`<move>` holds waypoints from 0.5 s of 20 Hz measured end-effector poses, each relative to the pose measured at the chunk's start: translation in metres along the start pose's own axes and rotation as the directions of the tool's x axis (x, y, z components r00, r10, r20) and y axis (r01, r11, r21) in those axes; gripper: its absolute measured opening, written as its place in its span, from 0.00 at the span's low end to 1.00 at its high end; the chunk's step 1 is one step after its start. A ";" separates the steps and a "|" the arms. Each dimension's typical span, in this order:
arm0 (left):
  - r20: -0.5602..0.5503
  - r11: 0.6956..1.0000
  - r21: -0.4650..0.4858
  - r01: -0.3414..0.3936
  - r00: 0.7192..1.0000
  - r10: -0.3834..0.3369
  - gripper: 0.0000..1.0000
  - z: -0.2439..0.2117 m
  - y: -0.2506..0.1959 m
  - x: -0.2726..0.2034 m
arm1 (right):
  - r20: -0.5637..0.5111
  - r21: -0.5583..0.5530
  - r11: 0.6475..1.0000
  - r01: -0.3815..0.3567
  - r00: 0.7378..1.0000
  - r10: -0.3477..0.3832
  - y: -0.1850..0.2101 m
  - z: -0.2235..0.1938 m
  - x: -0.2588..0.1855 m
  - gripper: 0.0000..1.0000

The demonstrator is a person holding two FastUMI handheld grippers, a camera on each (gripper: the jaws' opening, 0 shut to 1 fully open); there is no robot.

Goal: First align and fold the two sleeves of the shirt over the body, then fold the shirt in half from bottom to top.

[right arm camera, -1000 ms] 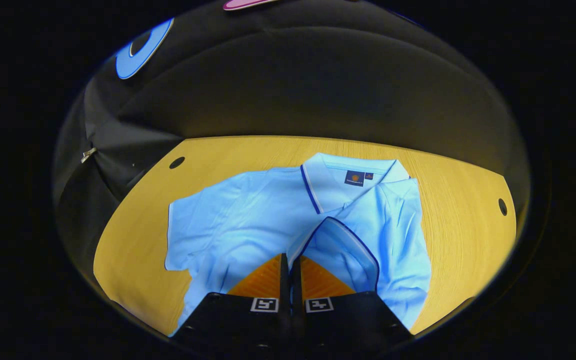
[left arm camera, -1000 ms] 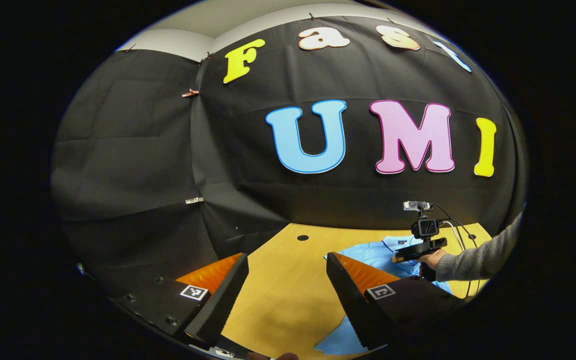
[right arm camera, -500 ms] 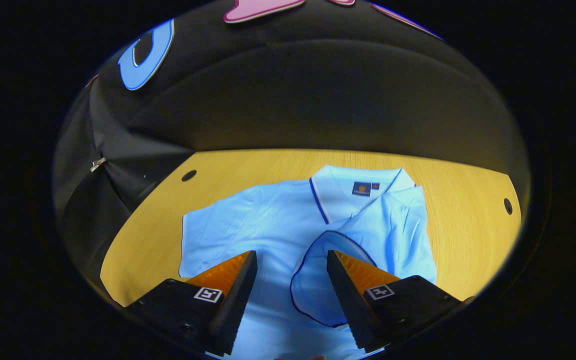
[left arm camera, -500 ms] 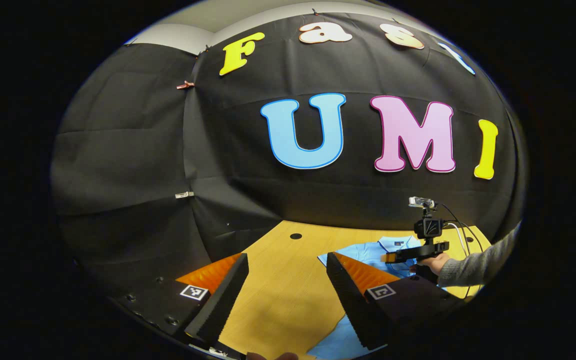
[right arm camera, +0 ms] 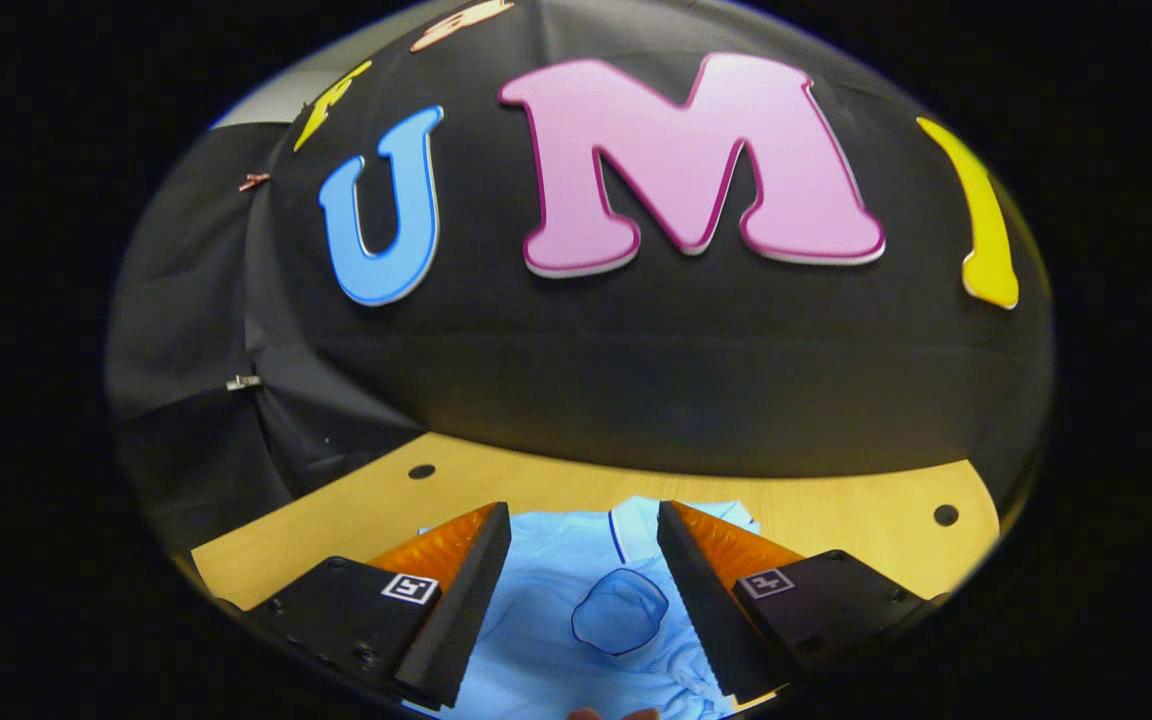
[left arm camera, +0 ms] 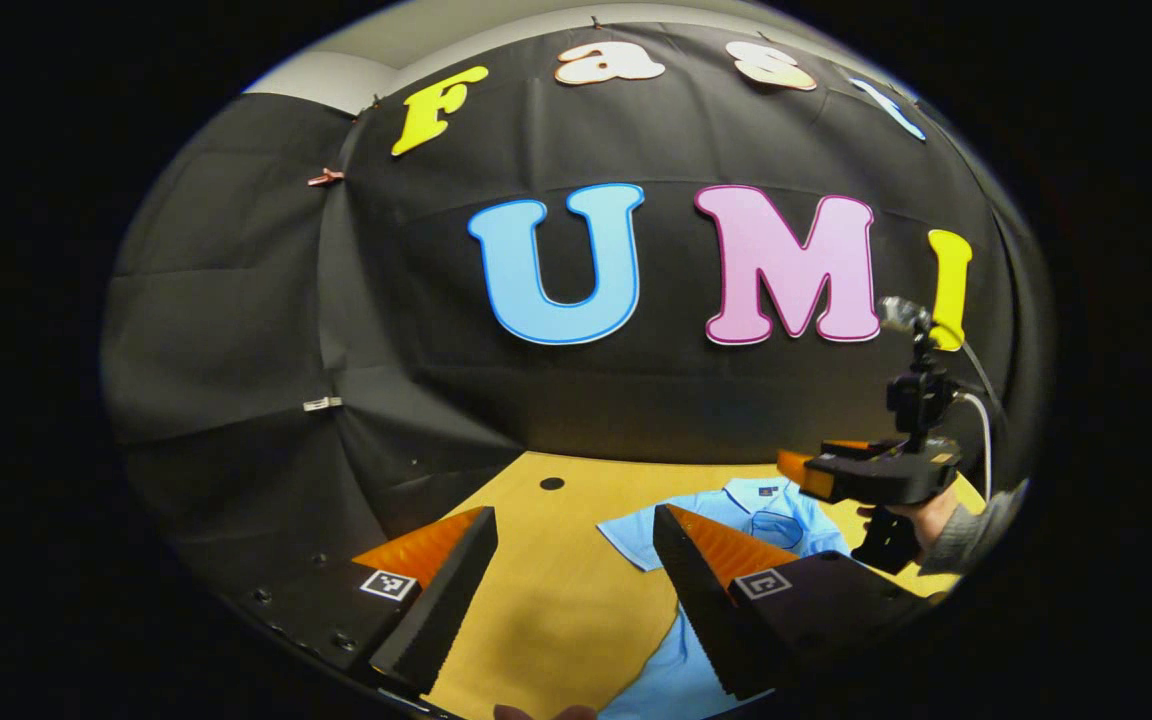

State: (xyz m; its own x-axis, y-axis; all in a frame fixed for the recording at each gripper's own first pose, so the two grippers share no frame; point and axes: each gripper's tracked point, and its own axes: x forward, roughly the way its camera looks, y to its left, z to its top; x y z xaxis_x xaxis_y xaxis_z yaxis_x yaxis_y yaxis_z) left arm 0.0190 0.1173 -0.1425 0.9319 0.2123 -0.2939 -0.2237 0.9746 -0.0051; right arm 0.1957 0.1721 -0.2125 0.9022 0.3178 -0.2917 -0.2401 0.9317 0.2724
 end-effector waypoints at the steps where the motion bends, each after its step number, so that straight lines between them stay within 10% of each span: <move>1: -0.004 1.000 0.003 0.019 1.000 -0.019 1.00 -0.002 -0.006 0.005 | 0.045 0.000 1.000 -0.001 0.999 0.001 0.000 0.022 -0.021 0.93; 10: -0.161 0.983 -0.012 0.185 0.970 -0.184 0.99 -0.053 -0.056 0.094 | 0.297 -0.045 0.998 0.046 0.954 -0.031 -0.011 0.140 -0.216 0.92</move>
State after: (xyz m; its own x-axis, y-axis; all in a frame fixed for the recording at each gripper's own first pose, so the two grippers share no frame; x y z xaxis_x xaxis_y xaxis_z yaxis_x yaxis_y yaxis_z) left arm 0.1044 0.0786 -0.2203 0.8991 0.0148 -0.4376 -0.0507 0.9962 -0.0704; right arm 0.0539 0.0685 -0.0238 0.9749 0.2222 -0.0147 -0.2138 0.9524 0.2174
